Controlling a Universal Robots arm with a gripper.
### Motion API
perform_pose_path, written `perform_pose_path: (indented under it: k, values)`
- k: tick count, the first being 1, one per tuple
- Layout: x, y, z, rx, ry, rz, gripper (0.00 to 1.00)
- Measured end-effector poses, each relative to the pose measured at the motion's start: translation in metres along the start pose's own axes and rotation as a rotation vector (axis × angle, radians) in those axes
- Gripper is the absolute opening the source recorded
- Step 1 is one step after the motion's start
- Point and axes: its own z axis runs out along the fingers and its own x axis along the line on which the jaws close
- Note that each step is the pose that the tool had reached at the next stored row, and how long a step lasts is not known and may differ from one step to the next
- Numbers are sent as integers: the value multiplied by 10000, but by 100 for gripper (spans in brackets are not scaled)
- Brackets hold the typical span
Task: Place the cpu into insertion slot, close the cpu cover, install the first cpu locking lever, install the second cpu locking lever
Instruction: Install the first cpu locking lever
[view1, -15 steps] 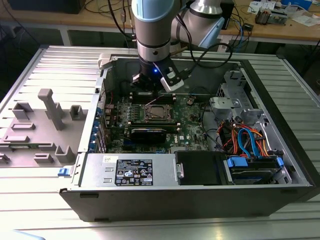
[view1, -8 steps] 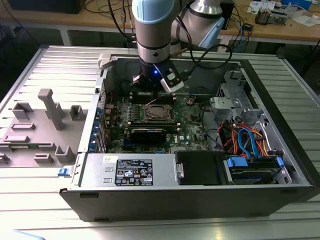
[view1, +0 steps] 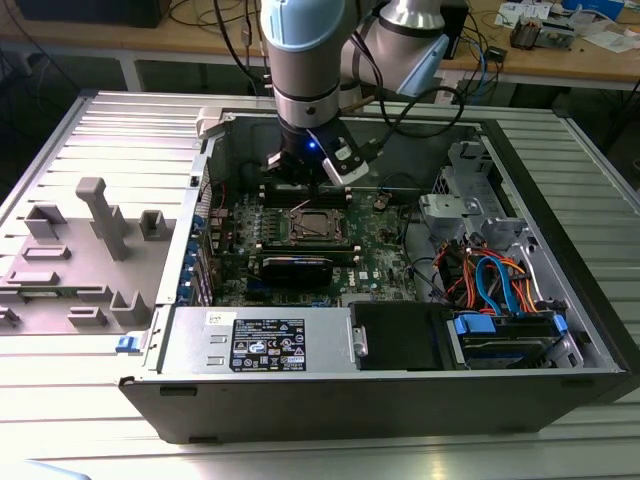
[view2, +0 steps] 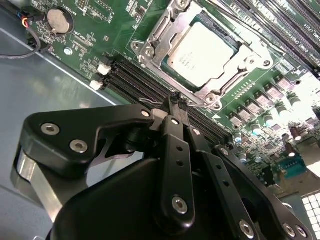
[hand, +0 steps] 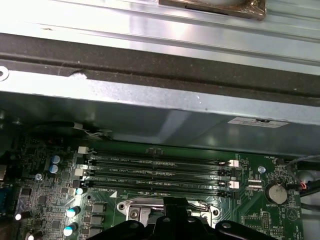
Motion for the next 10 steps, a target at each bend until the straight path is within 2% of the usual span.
perform_pose_path:
  k: [4,6,10]
  values:
    - [-1,33,20,-8,-7,-2,11]
    - [0,48,38,-27,-39,-7,11]
    - [9,50,53,-18,-201,-43,11]
